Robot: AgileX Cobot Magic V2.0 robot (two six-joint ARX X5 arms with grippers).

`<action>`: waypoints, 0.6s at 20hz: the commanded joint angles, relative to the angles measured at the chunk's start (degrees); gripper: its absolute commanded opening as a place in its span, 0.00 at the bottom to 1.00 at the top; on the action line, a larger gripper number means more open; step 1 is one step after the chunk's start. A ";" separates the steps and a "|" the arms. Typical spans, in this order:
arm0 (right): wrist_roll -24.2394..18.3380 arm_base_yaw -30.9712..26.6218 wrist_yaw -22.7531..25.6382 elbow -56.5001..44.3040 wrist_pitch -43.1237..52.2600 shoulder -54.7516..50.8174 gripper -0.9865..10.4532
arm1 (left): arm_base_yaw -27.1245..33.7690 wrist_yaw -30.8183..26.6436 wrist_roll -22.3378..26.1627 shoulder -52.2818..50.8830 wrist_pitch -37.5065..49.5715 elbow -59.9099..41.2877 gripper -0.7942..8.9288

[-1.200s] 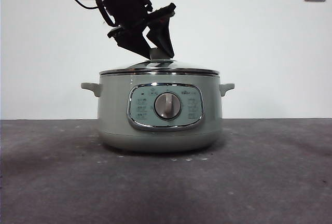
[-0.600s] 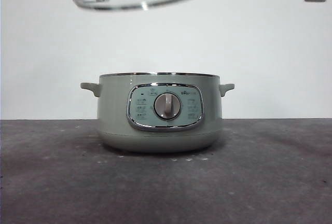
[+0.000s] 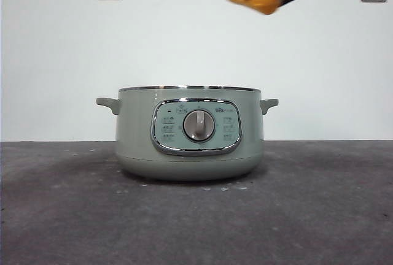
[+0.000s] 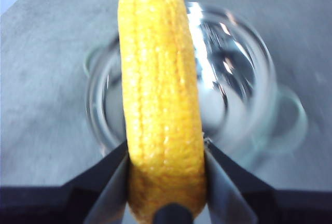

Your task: Pick up the corn,open the lid,put the corn in the pot,close the lid

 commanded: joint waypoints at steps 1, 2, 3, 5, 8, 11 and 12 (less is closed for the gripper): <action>-0.11 1.75 0.57 7.85 -2.21 7.85 0.08 | 0.70 0.59 -0.52 -5.79 2.34 -5.81 0.07; -0.76 2.62 1.60 11.61 -3.74 11.43 0.08 | 0.77 0.59 -0.72 -8.11 2.29 -8.33 0.07; -1.51 3.41 3.17 15.26 -5.35 15.06 0.08 | 0.81 0.61 -0.92 -10.27 2.21 -10.45 0.07; -2.84 4.66 5.70 22.36 -8.96 22.14 0.08 | 0.81 0.59 -1.40 -14.01 1.70 -13.33 0.07; -4.07 5.79 6.67 31.54 -13.90 32.33 0.07 | 0.81 0.57 -1.79 -17.27 -1.25 -13.84 0.07; -4.33 6.23 8.46 37.13 -17.20 40.15 0.08 | 0.81 0.57 -1.77 -19.28 -1.36 -13.84 0.07; -4.31 6.29 8.44 37.55 -17.66 41.59 0.08 | 0.81 0.57 -1.77 -19.54 -1.81 -13.84 0.07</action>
